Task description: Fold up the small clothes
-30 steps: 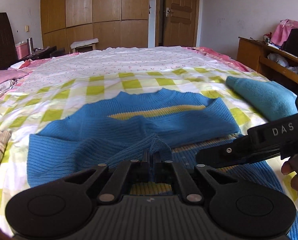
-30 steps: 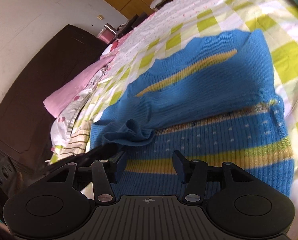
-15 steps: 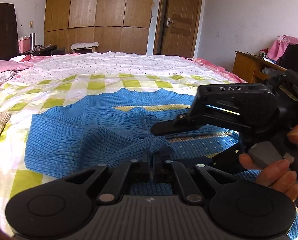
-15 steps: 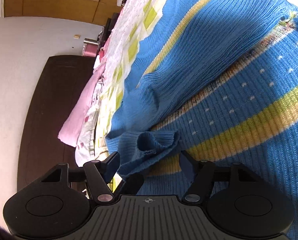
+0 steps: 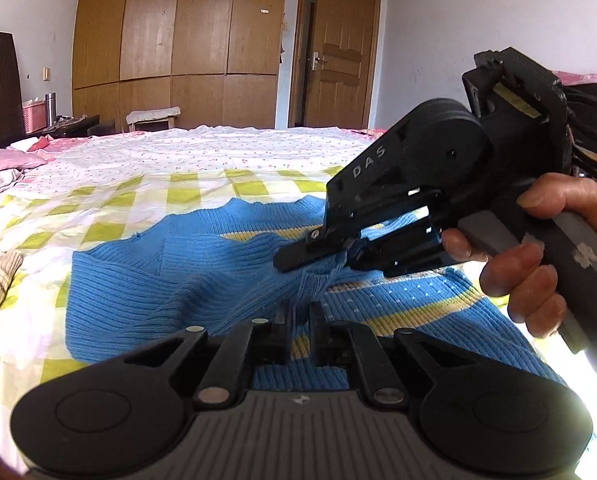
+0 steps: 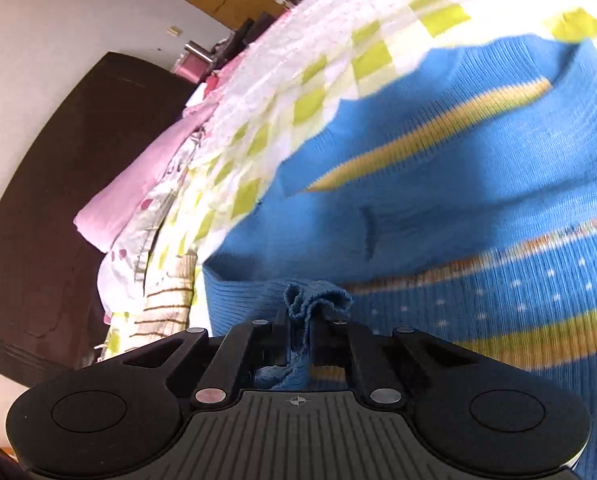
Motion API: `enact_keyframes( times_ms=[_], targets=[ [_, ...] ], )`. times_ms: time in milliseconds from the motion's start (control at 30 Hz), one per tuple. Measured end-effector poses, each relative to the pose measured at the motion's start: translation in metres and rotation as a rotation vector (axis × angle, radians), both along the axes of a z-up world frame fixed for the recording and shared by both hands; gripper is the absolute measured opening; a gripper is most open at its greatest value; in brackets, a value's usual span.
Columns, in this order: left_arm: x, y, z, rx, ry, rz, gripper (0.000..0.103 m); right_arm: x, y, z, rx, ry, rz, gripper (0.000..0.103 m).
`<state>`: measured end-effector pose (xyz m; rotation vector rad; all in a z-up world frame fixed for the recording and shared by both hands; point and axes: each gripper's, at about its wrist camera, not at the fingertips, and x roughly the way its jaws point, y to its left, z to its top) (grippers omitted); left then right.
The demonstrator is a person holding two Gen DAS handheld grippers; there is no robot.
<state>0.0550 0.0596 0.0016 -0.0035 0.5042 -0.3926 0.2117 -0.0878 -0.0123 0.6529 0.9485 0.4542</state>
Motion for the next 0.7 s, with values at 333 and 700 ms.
enact_keyframes(
  times_ms=[333, 700],
  targets=[
    [0.012, 0.023, 0.004, -0.036, -0.029, 0.101, 0.034, 0.023, -0.037, 0.063, -0.108, -0.153, -0.04, 0.009],
    [0.062, 0.025, -0.004, 0.006, 0.012, 0.146, 0.04, 0.045, -0.11, 0.028, -0.222, -0.033, -0.191, 0.009]
  ],
)
